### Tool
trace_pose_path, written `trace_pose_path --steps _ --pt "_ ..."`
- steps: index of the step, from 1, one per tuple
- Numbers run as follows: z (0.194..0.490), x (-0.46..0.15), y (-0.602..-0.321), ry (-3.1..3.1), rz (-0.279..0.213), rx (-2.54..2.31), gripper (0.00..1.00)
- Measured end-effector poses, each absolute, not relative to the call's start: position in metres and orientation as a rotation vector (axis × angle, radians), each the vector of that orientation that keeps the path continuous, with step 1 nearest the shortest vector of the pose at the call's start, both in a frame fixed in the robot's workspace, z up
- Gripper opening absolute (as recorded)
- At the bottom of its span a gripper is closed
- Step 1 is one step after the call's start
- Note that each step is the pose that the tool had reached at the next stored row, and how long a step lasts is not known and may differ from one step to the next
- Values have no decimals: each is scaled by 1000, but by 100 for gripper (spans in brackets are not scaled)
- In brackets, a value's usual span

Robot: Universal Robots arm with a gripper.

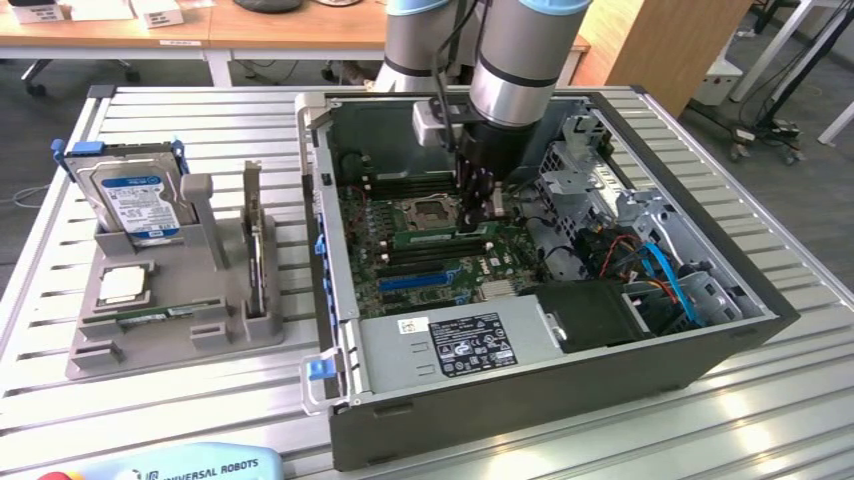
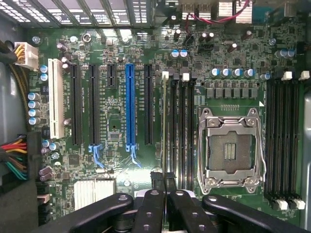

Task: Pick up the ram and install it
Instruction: 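Insert the ram into the slot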

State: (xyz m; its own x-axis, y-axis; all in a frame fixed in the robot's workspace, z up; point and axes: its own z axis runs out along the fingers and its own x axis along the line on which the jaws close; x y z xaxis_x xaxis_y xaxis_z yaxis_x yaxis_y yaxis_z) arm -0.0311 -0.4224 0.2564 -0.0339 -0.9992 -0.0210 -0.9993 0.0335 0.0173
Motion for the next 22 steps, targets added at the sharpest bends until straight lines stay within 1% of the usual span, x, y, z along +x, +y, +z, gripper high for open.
trace_pose_path --steps 22 --pt "250 -33 -422 2282 42 -2153 11"
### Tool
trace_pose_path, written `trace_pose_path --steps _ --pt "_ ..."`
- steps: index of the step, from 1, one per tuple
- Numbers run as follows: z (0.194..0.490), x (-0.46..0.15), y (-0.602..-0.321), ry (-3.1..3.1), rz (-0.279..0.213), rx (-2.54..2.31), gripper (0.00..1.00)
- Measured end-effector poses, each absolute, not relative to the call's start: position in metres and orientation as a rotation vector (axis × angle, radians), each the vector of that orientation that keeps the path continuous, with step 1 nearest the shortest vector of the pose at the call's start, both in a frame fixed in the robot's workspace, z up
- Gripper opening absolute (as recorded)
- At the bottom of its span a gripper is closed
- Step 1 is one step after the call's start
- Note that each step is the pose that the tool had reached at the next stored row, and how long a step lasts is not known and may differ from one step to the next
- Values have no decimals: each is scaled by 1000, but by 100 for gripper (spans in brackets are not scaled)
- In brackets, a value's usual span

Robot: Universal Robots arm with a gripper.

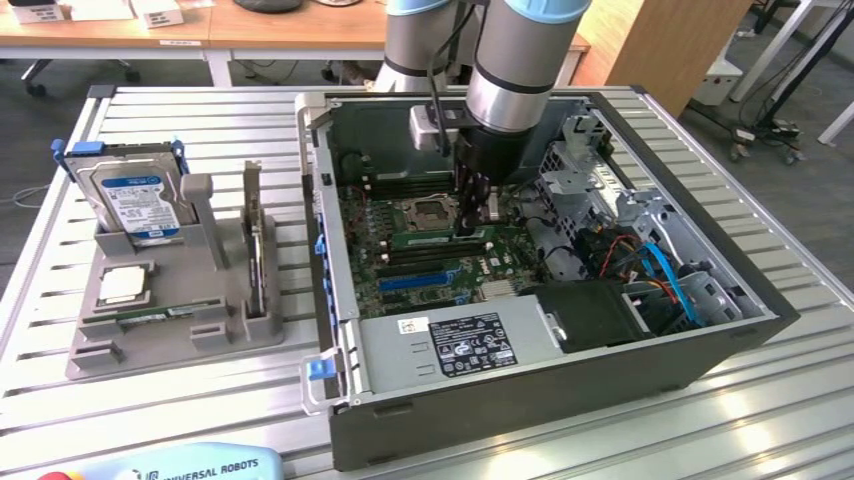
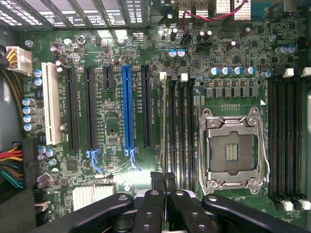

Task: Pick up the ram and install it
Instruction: 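Insert the ram into the slot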

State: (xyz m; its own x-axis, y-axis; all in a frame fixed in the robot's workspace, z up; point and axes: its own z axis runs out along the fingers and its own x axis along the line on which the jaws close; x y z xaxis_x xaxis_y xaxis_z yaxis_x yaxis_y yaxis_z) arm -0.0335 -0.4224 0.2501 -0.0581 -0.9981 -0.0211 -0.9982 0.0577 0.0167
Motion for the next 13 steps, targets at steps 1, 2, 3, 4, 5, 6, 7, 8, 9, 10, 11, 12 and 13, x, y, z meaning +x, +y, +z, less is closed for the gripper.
trace_pose_path --steps 1,2,3,4,5,6,7,8,9,10,11,12,13 --pt "250 -33 -422 2282 42 -2153 11" --pt "250 -33 -422 2282 42 -2153 11" --pt "250 -33 -422 2281 42 -2154 11" --pt "250 -33 -422 2279 42 -2156 11" --pt "250 -33 -422 2275 42 -2160 11" --pt "250 -33 -422 2270 42 -2166 11" --pt "250 -33 -422 2264 42 -2172 11" --pt "250 -33 -422 2257 42 -2180 11" --pt "250 -33 -422 2250 42 -2187 11" --pt "248 -33 -422 2242 42 -2194 11" --pt "247 -33 -422 2242 42 -2195 11" --pt "247 -33 -422 2242 42 -2195 11" --pt "247 -33 -422 2243 42 -2195 11"
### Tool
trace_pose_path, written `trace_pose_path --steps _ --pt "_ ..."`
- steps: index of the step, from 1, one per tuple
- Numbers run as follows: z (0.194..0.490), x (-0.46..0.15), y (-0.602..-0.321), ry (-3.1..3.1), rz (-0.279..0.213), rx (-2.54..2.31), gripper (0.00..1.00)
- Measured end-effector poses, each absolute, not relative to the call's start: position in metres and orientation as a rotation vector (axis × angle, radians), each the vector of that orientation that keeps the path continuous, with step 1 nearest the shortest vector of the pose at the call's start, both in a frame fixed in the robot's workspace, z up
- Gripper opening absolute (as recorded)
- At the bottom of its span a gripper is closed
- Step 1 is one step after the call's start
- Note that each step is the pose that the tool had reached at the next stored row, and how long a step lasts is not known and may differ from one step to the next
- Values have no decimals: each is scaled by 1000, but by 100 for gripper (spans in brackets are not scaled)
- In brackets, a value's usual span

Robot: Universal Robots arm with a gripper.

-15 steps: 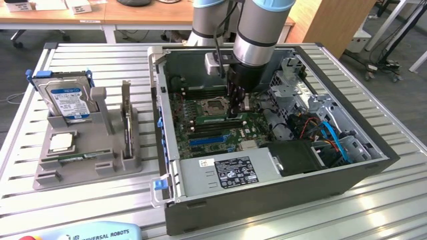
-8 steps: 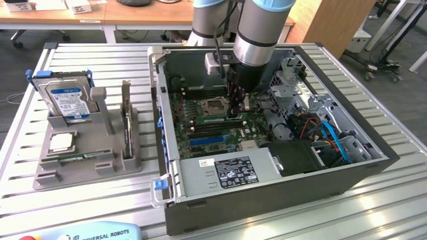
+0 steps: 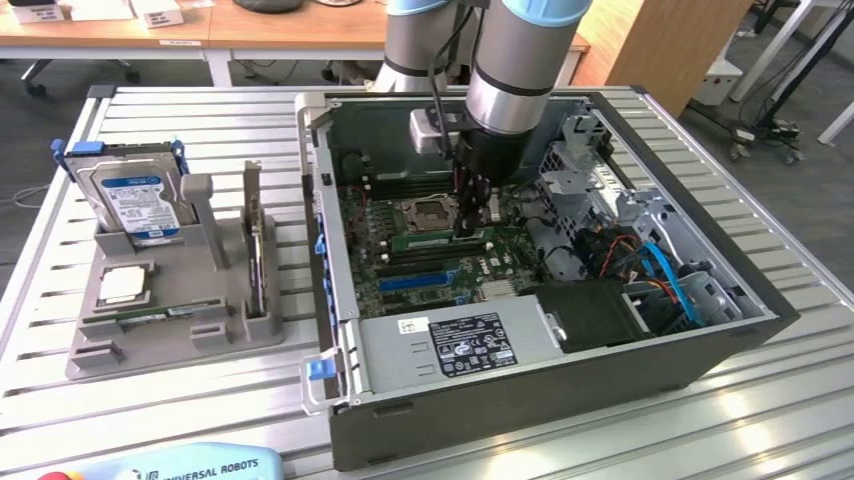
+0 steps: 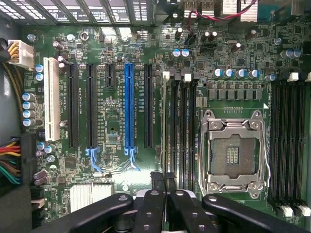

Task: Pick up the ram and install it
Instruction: 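Insert the ram into the slot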

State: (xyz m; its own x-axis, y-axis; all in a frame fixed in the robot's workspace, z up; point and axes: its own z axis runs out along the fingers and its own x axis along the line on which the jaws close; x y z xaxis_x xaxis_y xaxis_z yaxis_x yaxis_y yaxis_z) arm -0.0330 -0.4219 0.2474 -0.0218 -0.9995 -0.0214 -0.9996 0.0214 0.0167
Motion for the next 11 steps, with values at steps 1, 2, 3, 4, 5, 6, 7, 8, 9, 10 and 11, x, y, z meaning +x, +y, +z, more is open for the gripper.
trace_pose_path --steps 1,2,3,4,5,6,7,8,9,10,11 --pt "247 -33 -422 2243 42 -2195 11" --pt "247 -33 -420 2243 42 -2194 11" --pt "247 -33 -419 2243 42 -2194 11" --pt "247 -33 -418 2243 42 -2195 11" --pt "247 -33 -418 2243 42 -2195 11" --pt "247 -33 -418 2243 42 -2195 11" --pt "247 -33 -418 2243 42 -2195 11" --pt "247 -33 -418 2242 42 -2195 11" --pt "246 -33 -418 2242 42 -2195 11" --pt "246 -33 -418 2242 42 -2194 11" --pt "245 -33 -418 2242 42 -2194 11"
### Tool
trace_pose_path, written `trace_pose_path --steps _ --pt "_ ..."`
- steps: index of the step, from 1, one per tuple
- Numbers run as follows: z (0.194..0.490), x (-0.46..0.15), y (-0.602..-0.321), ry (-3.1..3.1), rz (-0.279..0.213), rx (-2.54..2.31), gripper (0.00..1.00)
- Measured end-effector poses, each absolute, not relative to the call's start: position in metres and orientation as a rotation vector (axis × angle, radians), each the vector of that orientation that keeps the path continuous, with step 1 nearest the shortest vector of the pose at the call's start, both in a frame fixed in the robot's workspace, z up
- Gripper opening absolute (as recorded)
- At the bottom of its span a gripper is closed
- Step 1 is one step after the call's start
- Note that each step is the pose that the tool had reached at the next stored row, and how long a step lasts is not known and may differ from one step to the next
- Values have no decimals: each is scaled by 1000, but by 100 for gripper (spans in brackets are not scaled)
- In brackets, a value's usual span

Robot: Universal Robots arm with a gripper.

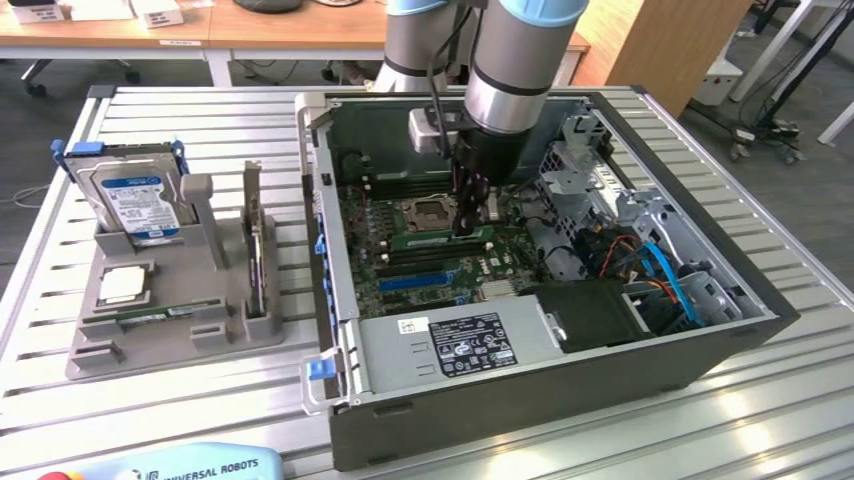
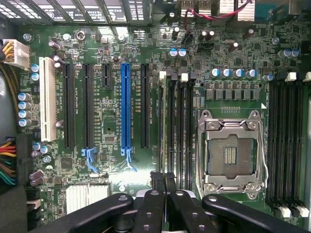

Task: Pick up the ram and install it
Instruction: 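Insert the ram into the slot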

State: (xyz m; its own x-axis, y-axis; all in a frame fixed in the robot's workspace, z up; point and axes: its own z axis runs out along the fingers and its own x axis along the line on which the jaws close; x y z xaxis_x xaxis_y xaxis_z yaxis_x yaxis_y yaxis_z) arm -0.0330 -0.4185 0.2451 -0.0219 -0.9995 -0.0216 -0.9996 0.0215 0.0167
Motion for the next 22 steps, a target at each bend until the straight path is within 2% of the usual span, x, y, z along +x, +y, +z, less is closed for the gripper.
trace_pose_path --steps 22 --pt "242 -33 -420 2236 53 -2188 11"
